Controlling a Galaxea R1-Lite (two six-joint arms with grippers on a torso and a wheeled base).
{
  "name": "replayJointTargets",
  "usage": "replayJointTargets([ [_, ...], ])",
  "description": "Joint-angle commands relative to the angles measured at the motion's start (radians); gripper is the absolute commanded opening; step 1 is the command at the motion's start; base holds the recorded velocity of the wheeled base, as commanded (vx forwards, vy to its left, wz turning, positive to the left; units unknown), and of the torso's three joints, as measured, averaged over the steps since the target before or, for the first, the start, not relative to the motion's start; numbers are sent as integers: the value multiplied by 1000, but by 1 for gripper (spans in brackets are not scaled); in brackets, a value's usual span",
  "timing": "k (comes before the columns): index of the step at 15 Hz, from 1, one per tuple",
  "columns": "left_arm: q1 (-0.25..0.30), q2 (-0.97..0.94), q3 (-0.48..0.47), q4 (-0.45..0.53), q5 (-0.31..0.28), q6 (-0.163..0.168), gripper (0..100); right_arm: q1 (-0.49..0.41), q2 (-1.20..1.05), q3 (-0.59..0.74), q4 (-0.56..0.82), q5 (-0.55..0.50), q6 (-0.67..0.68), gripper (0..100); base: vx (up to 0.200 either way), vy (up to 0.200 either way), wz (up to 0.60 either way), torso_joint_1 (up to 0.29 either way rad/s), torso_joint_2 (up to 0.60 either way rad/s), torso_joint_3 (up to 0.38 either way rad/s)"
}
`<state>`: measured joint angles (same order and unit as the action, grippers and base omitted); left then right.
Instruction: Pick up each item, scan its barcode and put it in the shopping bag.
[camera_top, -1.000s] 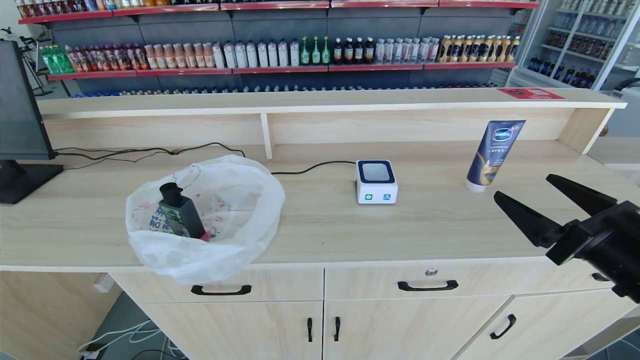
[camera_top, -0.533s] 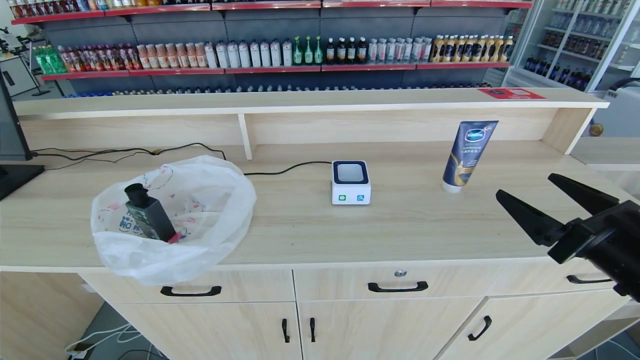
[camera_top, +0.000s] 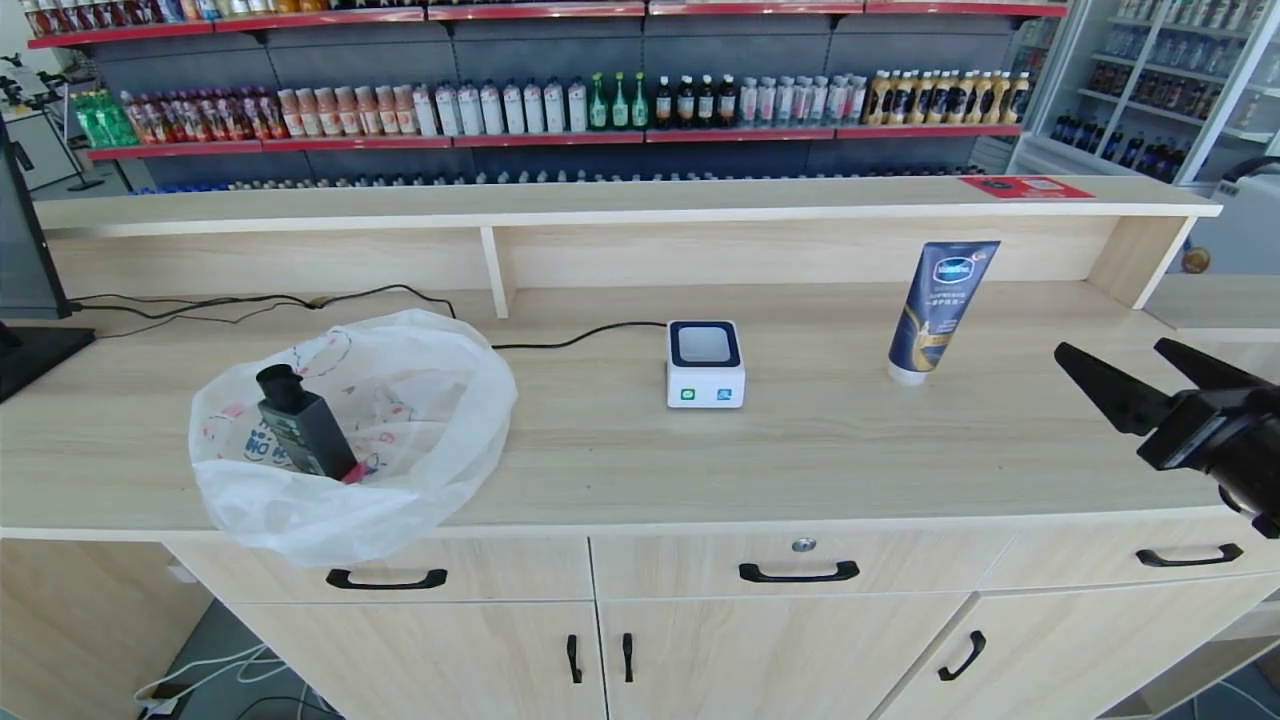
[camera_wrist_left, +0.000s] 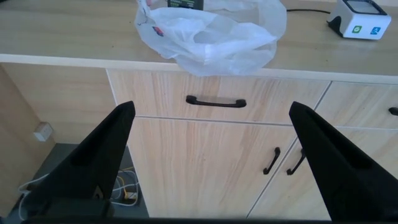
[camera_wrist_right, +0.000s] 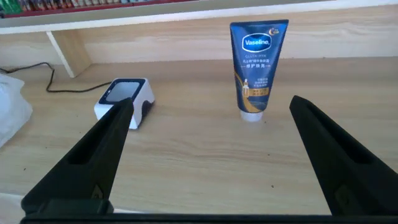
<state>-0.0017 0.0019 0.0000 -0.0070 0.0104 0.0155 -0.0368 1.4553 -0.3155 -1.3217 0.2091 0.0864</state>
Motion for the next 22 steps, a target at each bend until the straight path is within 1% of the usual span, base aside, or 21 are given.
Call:
replayJointTargets([
  [1, 0, 0, 0, -1, 0, 0, 100, -114, 221, -197, -34, 55, 6, 100, 0, 0, 0, 0, 0, 0],
  [3, 0, 0, 0, -1, 0, 0, 100, -141, 369, -364, -57, 98, 6, 100, 0, 0, 0, 0, 0, 0],
  [5, 0, 0, 0, -2, 0, 0, 100, -146, 497, -499, -59, 113, 6, 100, 0, 0, 0, 0, 0, 0],
  [6, 0, 0, 0, -2, 0, 1, 100, -149, 548, -545, -59, 118, 9, 100, 0, 0, 0, 0, 0, 0],
  [8, 0, 0, 0, -2, 0, 17, 100, -149, 669, -639, -68, 127, 10, 100, 0, 0, 0, 0, 0, 0],
  [9, 0, 0, 0, -4, 0, 18, 100, -152, 705, -662, -76, 128, 13, 100, 0, 0, 0, 0, 0, 0],
  [11, 0, 0, 0, -5, 0, 14, 100, -202, 826, -731, -134, 228, 33, 100, 0, 0, 0, 0, 0, 0],
  [12, 0, 0, 0, -5, 0, 14, 100, -222, 859, -763, -136, 251, 33, 100, 0, 0, 0, 0, 0, 0],
  [16, 0, 0, 0, -4, 0, 12, 100, -238, 961, -883, -133, 309, 53, 100, 0, 0, 0, 0, 0, 0],
  [18, 0, 0, 0, -4, 0, 12, 100, -236, 996, -947, -110, 311, 53, 100, 0, 0, 0, 0, 0, 0],
  [22, 0, 0, 0, -4, 0, 17, 100, -238, 1017, -985, -88, 311, 52, 100, 0, 0, 0, 0, 0, 0],
])
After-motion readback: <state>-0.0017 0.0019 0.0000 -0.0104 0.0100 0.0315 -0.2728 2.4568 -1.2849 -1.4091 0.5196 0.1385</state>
